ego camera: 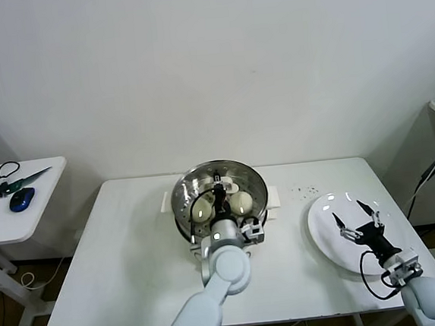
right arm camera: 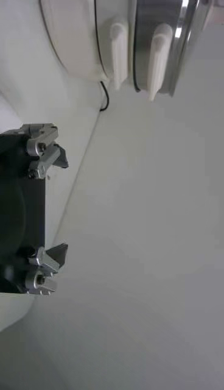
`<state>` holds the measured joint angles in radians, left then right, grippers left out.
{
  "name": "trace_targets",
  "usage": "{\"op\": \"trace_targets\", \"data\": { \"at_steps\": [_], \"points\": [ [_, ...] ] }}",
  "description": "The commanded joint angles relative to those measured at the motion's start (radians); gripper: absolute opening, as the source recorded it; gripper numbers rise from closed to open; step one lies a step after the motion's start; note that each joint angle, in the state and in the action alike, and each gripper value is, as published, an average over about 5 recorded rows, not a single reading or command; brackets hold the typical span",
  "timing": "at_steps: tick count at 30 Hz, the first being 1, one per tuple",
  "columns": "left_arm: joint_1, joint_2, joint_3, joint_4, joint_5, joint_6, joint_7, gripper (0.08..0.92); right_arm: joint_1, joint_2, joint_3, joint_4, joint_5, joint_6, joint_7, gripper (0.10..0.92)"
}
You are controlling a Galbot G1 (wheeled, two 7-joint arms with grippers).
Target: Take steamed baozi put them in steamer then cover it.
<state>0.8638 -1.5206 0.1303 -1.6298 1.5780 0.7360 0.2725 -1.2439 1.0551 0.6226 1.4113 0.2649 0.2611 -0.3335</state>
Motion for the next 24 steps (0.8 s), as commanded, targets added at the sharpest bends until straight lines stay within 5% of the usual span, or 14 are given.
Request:
{"op": "trace_targets", "data": {
  "at_steps": [1, 10, 24],
  "points": [
    [0.003, 0.001, 0.001, -0.001, -0.008, 0.049, -0.006, 0.146, -0.001, 0.002, 0.002, -0.001, -0.005, 0.001, -0.002, 0.823],
    [0.021, 0.042, 0.011, -0.075, -0.025, 0.044, 0.03, 0.201, -0.001, 0.001, 0.006, 0.006, -0.008, -0.008, -0.003, 0.823],
    [0.12, 0.141, 0.023, -0.294, -0.072, 0.049, 0.03, 0.61, -0.006, -0.005, 0.014, 0.041, -0.025, -0.105, 0.024, 0.823]
  ]
}}
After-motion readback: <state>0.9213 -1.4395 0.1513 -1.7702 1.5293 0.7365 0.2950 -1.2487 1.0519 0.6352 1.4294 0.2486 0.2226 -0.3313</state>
